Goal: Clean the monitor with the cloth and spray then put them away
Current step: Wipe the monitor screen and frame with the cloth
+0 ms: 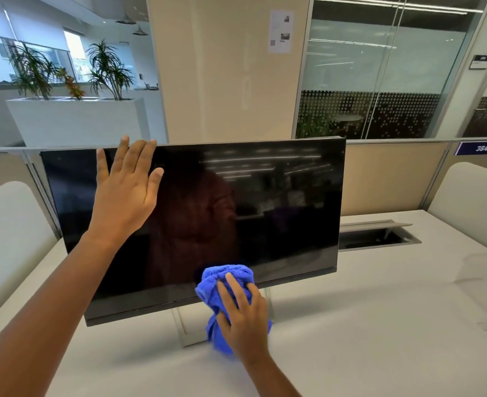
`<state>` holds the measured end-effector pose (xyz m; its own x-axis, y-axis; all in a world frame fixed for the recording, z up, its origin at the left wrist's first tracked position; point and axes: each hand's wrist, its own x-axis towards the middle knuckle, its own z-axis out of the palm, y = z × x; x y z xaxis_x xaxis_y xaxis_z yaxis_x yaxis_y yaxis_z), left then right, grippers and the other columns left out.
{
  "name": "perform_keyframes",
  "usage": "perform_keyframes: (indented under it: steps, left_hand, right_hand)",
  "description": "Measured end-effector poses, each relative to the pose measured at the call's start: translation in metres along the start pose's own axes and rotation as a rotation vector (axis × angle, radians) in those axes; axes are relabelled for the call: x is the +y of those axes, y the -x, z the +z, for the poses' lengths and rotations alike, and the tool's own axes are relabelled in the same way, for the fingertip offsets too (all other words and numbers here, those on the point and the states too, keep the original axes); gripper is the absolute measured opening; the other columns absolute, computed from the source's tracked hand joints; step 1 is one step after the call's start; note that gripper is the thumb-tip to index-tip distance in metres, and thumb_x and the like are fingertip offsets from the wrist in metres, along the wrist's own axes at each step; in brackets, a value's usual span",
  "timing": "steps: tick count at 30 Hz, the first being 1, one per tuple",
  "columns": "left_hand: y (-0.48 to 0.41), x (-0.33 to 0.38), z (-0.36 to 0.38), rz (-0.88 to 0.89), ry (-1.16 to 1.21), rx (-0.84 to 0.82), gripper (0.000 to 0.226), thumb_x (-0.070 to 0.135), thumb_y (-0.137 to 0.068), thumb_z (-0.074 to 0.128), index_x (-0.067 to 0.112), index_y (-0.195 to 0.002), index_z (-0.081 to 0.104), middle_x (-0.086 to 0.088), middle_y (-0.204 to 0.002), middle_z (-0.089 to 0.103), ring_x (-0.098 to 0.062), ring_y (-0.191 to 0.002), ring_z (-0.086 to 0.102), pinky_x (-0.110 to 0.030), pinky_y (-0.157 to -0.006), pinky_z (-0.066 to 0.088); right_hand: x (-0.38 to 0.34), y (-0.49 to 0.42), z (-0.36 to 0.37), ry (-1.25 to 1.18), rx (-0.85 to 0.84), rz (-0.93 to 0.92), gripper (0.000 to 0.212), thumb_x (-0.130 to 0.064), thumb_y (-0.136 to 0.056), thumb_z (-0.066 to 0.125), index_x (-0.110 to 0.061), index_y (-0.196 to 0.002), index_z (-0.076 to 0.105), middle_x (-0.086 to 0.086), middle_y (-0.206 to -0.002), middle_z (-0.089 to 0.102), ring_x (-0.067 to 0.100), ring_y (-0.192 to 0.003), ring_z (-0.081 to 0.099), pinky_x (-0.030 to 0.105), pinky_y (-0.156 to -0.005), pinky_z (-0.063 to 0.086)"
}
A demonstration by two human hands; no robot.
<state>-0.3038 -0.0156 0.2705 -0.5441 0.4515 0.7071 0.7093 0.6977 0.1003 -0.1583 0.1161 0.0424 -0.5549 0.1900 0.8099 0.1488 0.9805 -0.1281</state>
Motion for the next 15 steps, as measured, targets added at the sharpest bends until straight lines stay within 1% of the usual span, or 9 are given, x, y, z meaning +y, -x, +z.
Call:
perform_keyframes:
  steps: [2, 4, 5, 7, 8, 10, 13, 15]
  left_hand:
    - [-0.001, -0.004, -0.003, 0.022, -0.009, -0.002, 0.058, 0.039, -0.092, 0.017, 0.014, -0.144, 0.024, -0.009, -0.151, 0.030, -0.023, -0.145, 0.012, -0.046, -0.116, -0.005]
    - [-0.003, -0.008, -0.007, 0.036, -0.020, 0.003, 0.058, 0.039, -0.092, 0.019, 0.012, -0.143, 0.027, -0.010, -0.149, 0.033, -0.024, -0.144, 0.015, -0.047, -0.116, -0.002]
    - [-0.003, -0.011, -0.008, 0.033, -0.024, 0.007, 0.058, 0.039, -0.092, 0.020, 0.011, -0.142, 0.028, -0.011, -0.148, 0.034, -0.024, -0.144, 0.016, -0.048, -0.116, -0.001]
    - [-0.004, -0.018, -0.009, 0.007, -0.029, 0.010, 0.056, 0.038, -0.094, 0.023, 0.009, -0.142, 0.029, -0.013, -0.149, 0.032, -0.026, -0.144, 0.014, -0.049, -0.116, -0.001]
    - [-0.004, -0.022, -0.010, -0.006, -0.029, 0.013, 0.054, 0.036, -0.096, 0.026, 0.008, -0.142, 0.028, -0.013, -0.150, 0.030, -0.026, -0.144, 0.012, -0.049, -0.116, -0.002]
    - [-0.003, -0.027, -0.011, -0.013, -0.031, 0.016, 0.052, 0.035, -0.097, 0.028, 0.009, -0.142, 0.028, -0.013, -0.152, 0.027, -0.026, -0.145, 0.009, -0.050, -0.116, -0.003]
    - [-0.003, -0.028, -0.011, -0.011, -0.012, 0.014, 0.058, 0.039, -0.092, 0.023, 0.011, -0.142, 0.030, -0.011, -0.151, 0.029, -0.025, -0.145, 0.007, -0.049, -0.115, -0.006]
    - [-0.004, -0.027, -0.011, -0.015, 0.016, 0.018, 0.054, 0.037, -0.093, 0.025, 0.011, -0.140, 0.032, -0.011, -0.149, 0.031, -0.024, -0.145, 0.007, -0.049, -0.115, -0.007]
  right_hand:
    - [0.021, -0.007, -0.007, 0.053, 0.032, -0.061, 0.041, -0.030, -0.077, 0.050, -0.023, -0.113, 0.067, -0.006, -0.129, 0.057, 0.025, -0.100, 0.046, 0.031, -0.068, 0.055]
    - [0.048, -0.019, -0.018, 0.123, 0.076, -0.011, 0.042, -0.031, -0.078, 0.049, -0.020, -0.117, 0.062, -0.004, -0.130, 0.054, 0.026, -0.098, 0.046, 0.034, -0.072, 0.055]
    - [0.062, -0.027, -0.023, 0.154, 0.099, 0.042, 0.042, -0.030, -0.079, 0.049, -0.016, -0.117, 0.062, -0.002, -0.130, 0.052, 0.028, -0.098, 0.045, 0.037, -0.075, 0.055]
    - [0.088, -0.043, -0.034, 0.203, 0.137, 0.177, 0.043, -0.027, -0.079, 0.049, -0.007, -0.113, 0.065, 0.008, -0.127, 0.058, 0.032, -0.097, 0.048, 0.043, -0.076, 0.055]
    - [0.099, -0.051, -0.039, 0.217, 0.145, 0.254, 0.044, -0.026, -0.080, 0.049, -0.004, -0.114, 0.065, 0.013, -0.126, 0.060, 0.035, -0.097, 0.052, 0.045, -0.076, 0.055]
    - [0.109, -0.066, -0.048, 0.197, 0.155, 0.405, 0.044, -0.023, -0.083, 0.050, -0.002, -0.121, 0.060, 0.017, -0.128, 0.057, 0.040, -0.095, 0.058, 0.048, -0.078, 0.054]
    - [0.099, -0.083, -0.048, 0.111, 0.178, 0.572, 0.048, -0.022, -0.084, 0.053, -0.002, -0.128, 0.053, 0.019, -0.134, 0.052, 0.043, -0.101, 0.056, 0.052, -0.081, 0.052]
    - [0.079, -0.090, -0.041, 0.070, 0.190, 0.621, 0.050, -0.024, -0.086, 0.050, -0.002, -0.130, 0.050, 0.021, -0.135, 0.050, 0.043, -0.103, 0.055, 0.051, -0.083, 0.051]
